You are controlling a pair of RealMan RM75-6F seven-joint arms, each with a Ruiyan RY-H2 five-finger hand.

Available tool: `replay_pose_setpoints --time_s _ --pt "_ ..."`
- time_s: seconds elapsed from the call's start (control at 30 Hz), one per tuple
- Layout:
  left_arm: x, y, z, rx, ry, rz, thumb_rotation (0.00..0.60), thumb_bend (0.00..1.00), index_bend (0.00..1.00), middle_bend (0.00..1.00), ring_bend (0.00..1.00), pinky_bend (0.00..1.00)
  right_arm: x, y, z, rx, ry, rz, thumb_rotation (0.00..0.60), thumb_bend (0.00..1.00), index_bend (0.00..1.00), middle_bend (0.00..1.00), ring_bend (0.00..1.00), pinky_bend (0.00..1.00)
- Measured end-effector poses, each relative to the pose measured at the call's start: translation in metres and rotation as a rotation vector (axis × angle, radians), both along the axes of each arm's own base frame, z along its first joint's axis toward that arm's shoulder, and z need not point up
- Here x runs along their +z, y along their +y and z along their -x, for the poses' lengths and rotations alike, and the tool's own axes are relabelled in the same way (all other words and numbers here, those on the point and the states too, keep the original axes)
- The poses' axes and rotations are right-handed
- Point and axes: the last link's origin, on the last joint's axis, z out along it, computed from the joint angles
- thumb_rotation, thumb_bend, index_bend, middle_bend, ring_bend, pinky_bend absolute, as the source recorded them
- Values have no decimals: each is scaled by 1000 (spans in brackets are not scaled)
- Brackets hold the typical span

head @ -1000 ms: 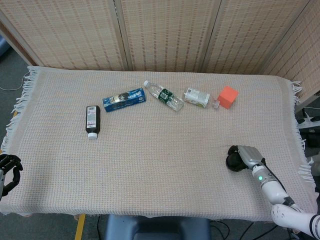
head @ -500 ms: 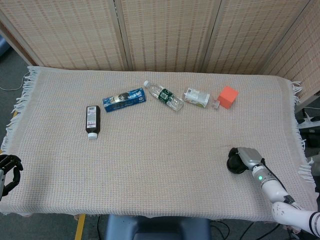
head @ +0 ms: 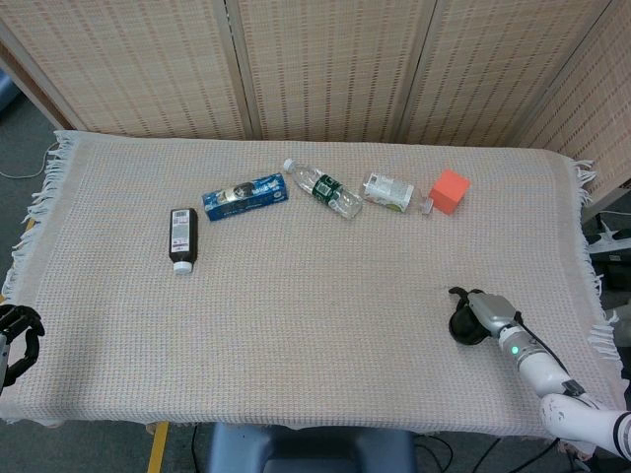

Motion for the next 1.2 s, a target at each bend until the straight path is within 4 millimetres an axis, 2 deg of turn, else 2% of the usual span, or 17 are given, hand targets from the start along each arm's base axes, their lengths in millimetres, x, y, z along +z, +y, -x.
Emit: replay_pose_setpoints --time_s 0.1,0.2,0.63,0.93,1.03,1.13,1.2 --pt "0 0 0 0 0 0 600 621 609 464 370 681 2 0 0 2 -2 -3 600 207 0 0 0 122" --pt "0 0 0 0 0 0 600 622 609 465 371 681 6 1 -1 3 -5 -4 600 190 0 0 0 92" --pt "-1 0 0 0 6 3 600 622 610 467 371 681 20 16 -3 113 8 132 600 184 0 0 0 87" --pt "-1 -1 -1 -2 5 2 600 622 610 468 370 680 17 36 -6 166 -3 114 600 183 0 0 0 91" --pt "-1 -1 -1 -2 3 0 600 622 609 468 371 680 18 36 -6 169 -5 122 600 182 15 0 0 127" --pt "-1 -1 -1 -2 3 0 600 622 609 468 371 681 19 36 -6 179 0 150 600 183 76 29 28 231" --pt "-1 -1 -1 -2 4 1 600 622 609 469 371 680 20 37 -5 189 12 175 600 184 139 82 103 326"
